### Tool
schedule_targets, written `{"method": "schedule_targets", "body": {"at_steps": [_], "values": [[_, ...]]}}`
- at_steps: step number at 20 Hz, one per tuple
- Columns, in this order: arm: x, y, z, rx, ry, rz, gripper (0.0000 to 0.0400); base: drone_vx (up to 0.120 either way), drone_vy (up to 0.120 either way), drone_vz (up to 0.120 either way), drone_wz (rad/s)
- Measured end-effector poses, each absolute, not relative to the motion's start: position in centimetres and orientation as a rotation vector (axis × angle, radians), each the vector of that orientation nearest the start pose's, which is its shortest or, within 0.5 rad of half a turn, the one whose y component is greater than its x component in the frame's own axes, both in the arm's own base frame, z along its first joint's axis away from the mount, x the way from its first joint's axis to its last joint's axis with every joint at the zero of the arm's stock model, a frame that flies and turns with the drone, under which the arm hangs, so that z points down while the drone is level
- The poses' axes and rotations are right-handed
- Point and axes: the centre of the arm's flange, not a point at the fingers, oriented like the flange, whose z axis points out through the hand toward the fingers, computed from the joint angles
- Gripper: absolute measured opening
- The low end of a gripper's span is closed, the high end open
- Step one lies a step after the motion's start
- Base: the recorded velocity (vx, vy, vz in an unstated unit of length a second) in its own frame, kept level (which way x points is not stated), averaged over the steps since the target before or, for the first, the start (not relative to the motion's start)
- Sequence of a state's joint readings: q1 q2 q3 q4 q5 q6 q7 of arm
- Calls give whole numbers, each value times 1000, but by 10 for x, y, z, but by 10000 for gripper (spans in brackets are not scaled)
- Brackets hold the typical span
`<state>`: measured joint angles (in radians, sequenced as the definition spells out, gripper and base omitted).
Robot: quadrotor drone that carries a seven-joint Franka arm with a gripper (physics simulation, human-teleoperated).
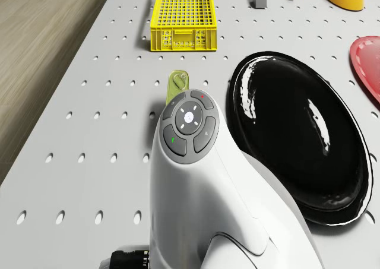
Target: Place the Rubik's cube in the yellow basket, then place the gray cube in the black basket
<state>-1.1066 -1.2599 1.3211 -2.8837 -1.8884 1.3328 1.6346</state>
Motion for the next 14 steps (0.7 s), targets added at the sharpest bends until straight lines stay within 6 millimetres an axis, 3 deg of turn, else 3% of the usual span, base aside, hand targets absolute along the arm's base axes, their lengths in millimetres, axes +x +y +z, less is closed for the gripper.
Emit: {"method": "schedule_targets", "body": {"at_steps": [4,8,14], "values": [[307,0,491,1,-2,785,400,0,0,-120,0],[307,0,491,1,-2,785,400,60,0,-120,0],[307,0,495,1,-2,785,400,0,0,0,0]]}}
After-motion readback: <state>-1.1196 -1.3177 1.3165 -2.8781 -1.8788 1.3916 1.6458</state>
